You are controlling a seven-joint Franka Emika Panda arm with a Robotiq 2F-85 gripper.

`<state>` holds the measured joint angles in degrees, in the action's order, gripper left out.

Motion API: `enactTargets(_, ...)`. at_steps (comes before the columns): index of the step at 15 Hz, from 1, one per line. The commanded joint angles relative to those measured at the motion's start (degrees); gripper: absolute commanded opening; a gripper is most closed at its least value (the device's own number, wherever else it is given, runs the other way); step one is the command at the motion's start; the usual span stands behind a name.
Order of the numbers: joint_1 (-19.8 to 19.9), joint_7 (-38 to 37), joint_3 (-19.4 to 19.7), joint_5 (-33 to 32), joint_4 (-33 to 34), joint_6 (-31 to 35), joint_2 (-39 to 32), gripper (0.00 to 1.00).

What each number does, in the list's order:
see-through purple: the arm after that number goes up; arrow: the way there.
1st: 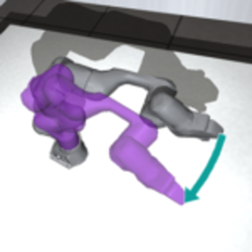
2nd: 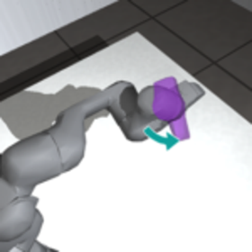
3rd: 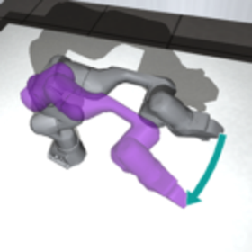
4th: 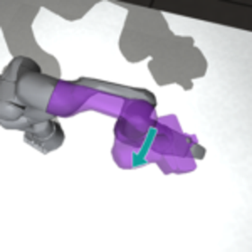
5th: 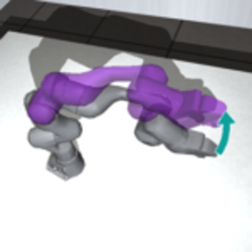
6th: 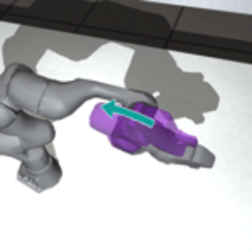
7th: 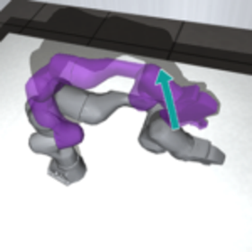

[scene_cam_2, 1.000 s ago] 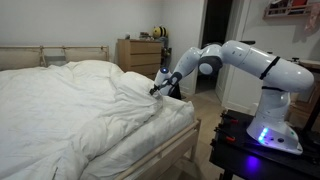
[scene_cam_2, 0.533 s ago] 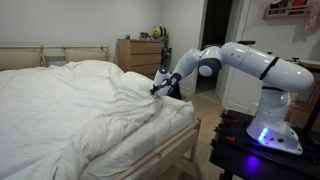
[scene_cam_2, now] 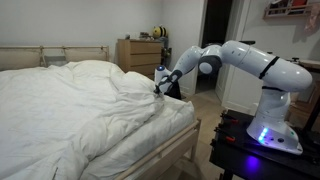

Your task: Straighten the blanket on the bed

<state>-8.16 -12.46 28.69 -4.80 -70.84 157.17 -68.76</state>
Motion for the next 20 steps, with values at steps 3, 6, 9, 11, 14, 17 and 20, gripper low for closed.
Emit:
enactTargets(3,5.34,14.01,-7.86,-7.96,-5.19,-10.73,9.31,0.01)
enactTargets(6,9.66,23.25,-13.24,-9.59,-6.35,-14.75,12.67,0.01)
enactTargets(9,12.65,30.96,-16.71,-11.08,-8.56,-19.18,15.88,0.01)
enactTargets(11,14.11,35.87,-18.32,-12.07,-10.87,-21.93,18.53,0.01)
enactTargets(14,16.0,42.79,-20.19,-13.49,-14.5,-25.97,22.58,0.01)
enactTargets(17,17.67,49.22,-21.32,-14.81,-17.9,-29.43,26.37,0.01)
enactTargets(20,18.71,54.39,-20.81,-15.98,-20.88,-30.85,29.49,0.01)
